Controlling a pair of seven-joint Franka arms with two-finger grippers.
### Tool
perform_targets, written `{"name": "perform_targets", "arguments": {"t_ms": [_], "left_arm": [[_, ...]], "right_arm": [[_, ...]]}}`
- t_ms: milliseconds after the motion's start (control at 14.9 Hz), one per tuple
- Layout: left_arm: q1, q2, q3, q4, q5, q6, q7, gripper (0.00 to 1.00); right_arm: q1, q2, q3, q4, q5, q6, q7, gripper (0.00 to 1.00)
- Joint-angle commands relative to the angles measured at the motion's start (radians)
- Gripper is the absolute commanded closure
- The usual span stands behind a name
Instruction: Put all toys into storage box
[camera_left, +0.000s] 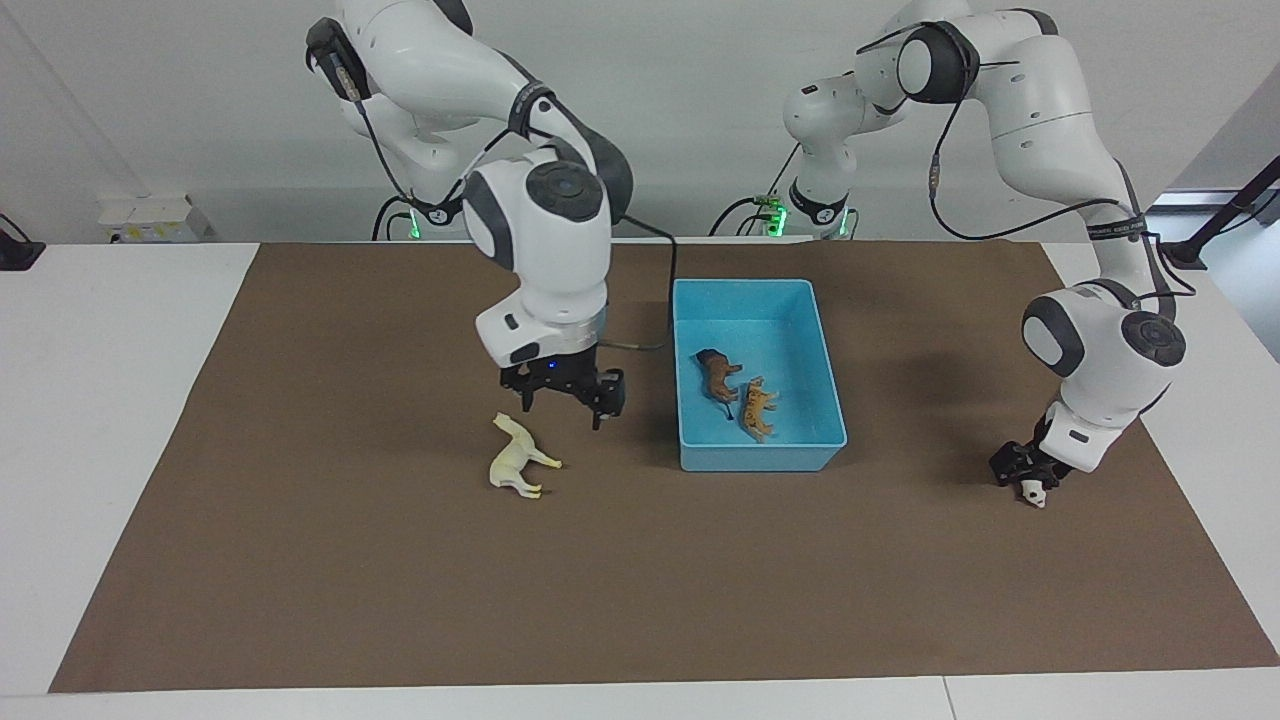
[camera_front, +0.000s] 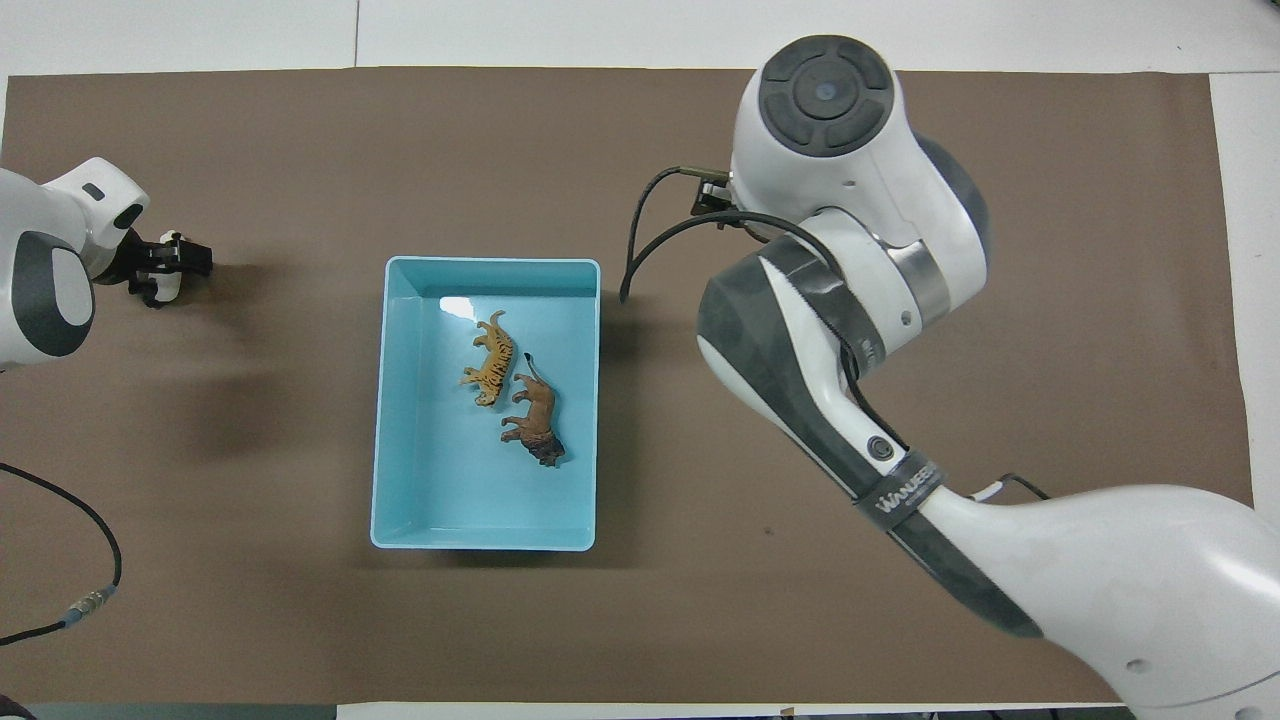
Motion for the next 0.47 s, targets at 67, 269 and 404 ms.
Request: {"name": "perform_targets", "arguments": {"t_ms": [67, 269, 404], "left_arm": [[0.011, -0.036, -0.007, -0.048, 0.014, 0.005, -0.001, 0.55], [-0.003, -0.036, -0.006, -0.010, 0.011, -0.056, -0.003, 0.87], [-0.012, -0.029, -0.007, 0.075, -0.003, -0.172, -0.024, 0.88]], "right_arm": [[-0.112, -0.119, 0.010, -0.334, -0.013, 0.238, -0.023, 0.00], [-0.131, -0.103, 0.007, -0.390, -0.011, 0.320, -0.032, 0.00], [-0.152, -0.090, 0.007, -0.410, -0.013, 0.354, -0.033, 0.00]]}}
